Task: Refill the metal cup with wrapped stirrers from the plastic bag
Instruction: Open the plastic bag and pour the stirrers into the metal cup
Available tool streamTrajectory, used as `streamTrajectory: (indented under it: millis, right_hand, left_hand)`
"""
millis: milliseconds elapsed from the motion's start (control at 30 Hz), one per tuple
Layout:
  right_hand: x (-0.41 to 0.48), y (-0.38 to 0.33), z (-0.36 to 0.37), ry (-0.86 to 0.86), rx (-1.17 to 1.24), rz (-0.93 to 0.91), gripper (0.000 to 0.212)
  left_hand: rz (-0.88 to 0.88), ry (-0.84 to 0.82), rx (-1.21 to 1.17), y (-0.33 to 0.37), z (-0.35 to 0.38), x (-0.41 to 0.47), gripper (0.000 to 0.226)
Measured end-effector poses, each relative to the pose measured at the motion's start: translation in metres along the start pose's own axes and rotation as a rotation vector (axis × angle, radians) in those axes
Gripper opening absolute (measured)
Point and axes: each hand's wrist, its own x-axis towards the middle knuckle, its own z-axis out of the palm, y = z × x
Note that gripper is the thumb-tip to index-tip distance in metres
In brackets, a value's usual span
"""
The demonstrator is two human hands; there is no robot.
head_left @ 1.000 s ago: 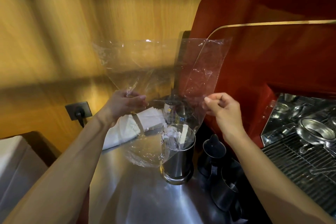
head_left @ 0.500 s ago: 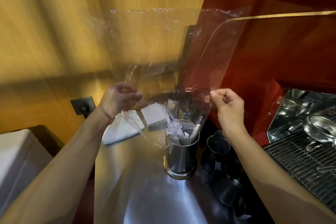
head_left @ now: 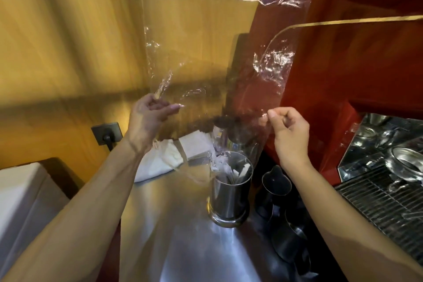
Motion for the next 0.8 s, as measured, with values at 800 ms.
streamTrajectory:
  millis: [800]
  right_hand:
    - [-0.021, -0.03, 0.034, -0.148, 0.107, 0.04, 0.014]
  left_hand:
    - [-0.153, 0.036, -0.071, 0.018, -0.074, -0.041, 0.022]
